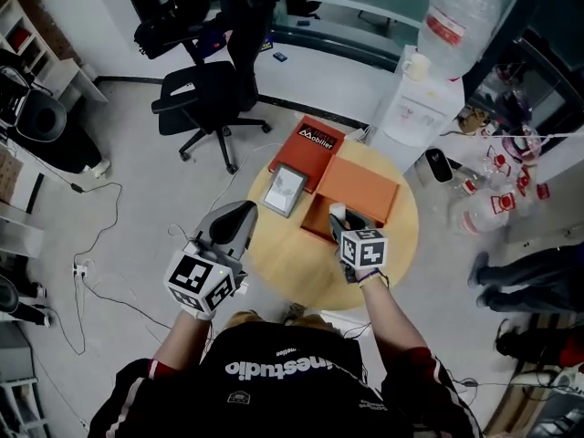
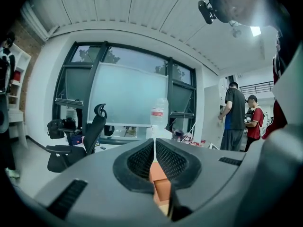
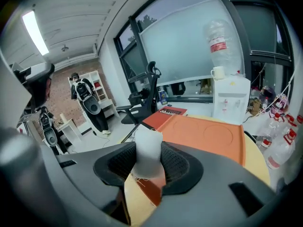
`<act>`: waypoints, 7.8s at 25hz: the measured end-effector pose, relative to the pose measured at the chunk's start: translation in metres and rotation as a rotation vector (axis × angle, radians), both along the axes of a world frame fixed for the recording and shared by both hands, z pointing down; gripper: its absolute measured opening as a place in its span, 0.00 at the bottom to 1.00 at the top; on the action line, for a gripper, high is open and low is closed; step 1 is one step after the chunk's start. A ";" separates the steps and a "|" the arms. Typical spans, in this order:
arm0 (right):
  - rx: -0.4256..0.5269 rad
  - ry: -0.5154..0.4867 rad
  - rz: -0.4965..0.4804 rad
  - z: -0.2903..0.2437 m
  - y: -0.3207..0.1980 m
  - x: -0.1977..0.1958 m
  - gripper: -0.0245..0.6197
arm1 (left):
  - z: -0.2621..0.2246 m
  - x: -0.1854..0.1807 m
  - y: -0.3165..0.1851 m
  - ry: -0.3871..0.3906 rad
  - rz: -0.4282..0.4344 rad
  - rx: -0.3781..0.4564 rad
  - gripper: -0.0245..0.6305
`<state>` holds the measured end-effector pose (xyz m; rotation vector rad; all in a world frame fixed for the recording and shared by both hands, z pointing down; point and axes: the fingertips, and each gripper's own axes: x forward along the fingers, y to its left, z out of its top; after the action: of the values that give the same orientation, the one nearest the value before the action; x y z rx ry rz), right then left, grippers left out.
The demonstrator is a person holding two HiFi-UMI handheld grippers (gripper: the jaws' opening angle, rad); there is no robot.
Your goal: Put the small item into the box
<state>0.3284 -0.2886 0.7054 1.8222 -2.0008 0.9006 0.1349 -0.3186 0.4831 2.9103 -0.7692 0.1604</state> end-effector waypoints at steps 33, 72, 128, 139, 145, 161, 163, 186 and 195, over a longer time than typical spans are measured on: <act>-0.293 0.100 -0.076 0.125 -0.022 -0.001 0.34 | 0.022 -0.029 -0.014 -0.079 -0.061 -0.042 0.08; -0.174 0.070 -0.098 0.076 -0.017 -0.012 0.41 | 0.013 -0.025 -0.001 -0.077 -0.019 -0.024 0.08; 0.226 0.222 0.574 -0.191 0.220 0.004 0.41 | -0.070 0.006 0.024 0.069 0.318 0.053 0.08; 0.495 0.275 0.533 -0.316 0.215 -0.038 0.41 | -0.107 0.004 0.047 0.111 0.388 0.108 0.08; 0.563 0.304 0.503 -0.351 0.211 -0.052 0.40 | -0.124 0.000 0.050 0.129 0.388 0.131 0.08; 0.542 0.335 0.539 -0.346 0.211 -0.051 0.19 | -0.119 -0.002 0.052 0.140 0.387 0.112 0.08; 0.547 0.327 0.534 -0.346 0.211 -0.051 0.16 | -0.116 -0.002 0.051 0.139 0.382 0.102 0.08; 0.542 0.369 0.543 -0.356 0.201 -0.041 0.08 | -0.118 0.002 0.040 0.145 0.370 0.094 0.08; 0.537 0.370 0.547 -0.357 0.206 -0.040 0.08 | -0.120 0.005 0.045 0.159 0.382 0.070 0.08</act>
<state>0.2883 -0.0829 0.3486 2.6677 -1.6241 0.0894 0.1402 -0.2737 0.3632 3.0579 -0.1933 -0.0637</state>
